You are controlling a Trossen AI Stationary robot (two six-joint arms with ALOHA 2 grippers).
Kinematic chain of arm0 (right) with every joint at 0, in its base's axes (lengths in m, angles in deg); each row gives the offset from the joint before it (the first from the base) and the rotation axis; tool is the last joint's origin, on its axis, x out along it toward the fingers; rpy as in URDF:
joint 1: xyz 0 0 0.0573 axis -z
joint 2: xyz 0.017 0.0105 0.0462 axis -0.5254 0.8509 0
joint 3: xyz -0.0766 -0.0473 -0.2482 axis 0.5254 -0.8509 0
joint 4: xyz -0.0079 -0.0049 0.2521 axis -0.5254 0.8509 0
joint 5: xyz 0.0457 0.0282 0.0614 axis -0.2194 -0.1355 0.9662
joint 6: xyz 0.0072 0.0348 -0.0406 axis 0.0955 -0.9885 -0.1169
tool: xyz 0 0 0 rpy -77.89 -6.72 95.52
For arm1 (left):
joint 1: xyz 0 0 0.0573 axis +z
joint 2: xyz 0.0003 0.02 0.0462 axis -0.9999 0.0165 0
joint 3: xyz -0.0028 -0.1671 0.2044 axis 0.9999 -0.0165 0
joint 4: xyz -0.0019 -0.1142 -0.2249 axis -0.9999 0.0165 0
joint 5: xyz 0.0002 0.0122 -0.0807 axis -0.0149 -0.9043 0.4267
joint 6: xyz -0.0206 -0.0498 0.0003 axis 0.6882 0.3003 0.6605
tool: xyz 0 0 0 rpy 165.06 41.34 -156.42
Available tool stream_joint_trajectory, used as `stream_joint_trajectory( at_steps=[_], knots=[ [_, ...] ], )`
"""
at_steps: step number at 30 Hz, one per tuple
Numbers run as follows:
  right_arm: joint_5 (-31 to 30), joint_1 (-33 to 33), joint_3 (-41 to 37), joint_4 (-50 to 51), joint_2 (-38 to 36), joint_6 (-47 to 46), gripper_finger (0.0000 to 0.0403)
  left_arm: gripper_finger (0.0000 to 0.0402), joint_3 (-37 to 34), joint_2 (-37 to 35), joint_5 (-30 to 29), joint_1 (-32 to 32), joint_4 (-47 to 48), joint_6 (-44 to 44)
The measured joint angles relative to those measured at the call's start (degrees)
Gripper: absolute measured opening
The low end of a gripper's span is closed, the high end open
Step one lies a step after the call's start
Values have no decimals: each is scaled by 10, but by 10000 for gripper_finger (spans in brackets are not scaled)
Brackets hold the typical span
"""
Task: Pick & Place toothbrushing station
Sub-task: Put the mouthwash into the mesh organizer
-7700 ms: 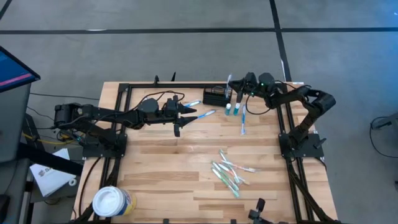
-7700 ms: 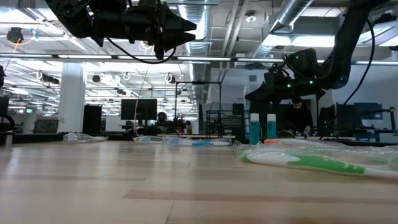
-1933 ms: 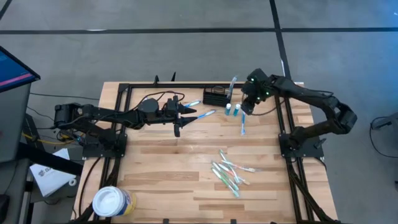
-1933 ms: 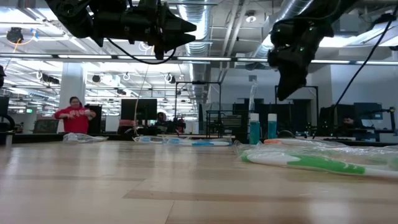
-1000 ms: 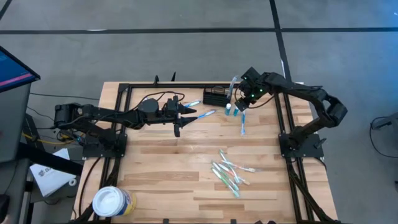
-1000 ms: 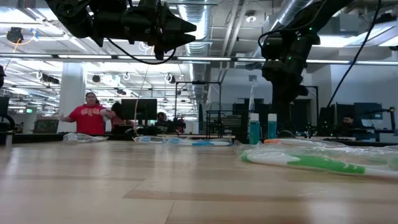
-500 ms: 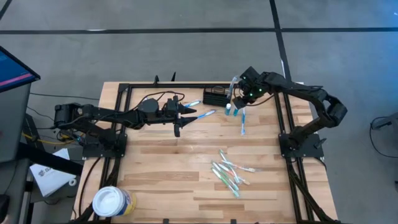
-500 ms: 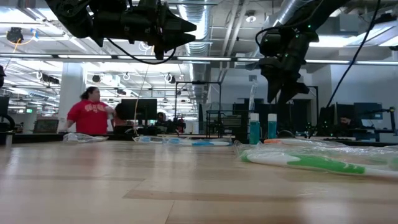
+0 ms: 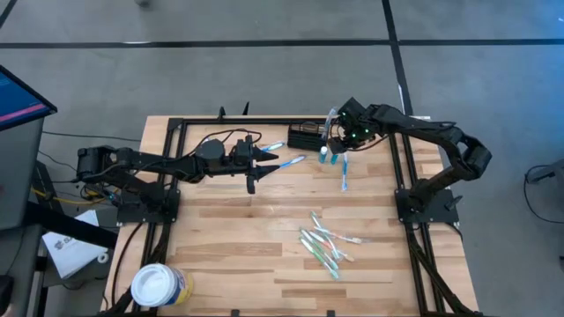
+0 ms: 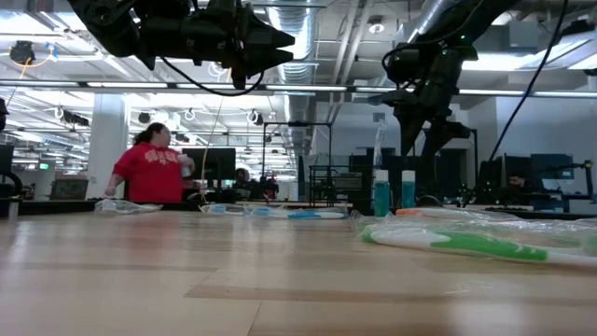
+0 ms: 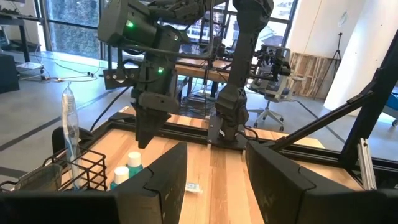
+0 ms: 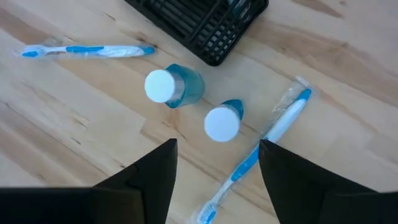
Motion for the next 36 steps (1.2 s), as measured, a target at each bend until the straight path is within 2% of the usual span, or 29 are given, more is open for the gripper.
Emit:
stream_joint_trajectory(
  at_steps=[9,19,36],
  knots=[
    [-19,-16,0,-3,0,-2,197,157,0,0,0,0,0,0],
    [-20,-15,-19,-22,1,2,198,156,0,0,0,0,0,0],
    [-13,-12,-19,-52,100,19,199,156,0,0,0,0,1,0]
  ],
)
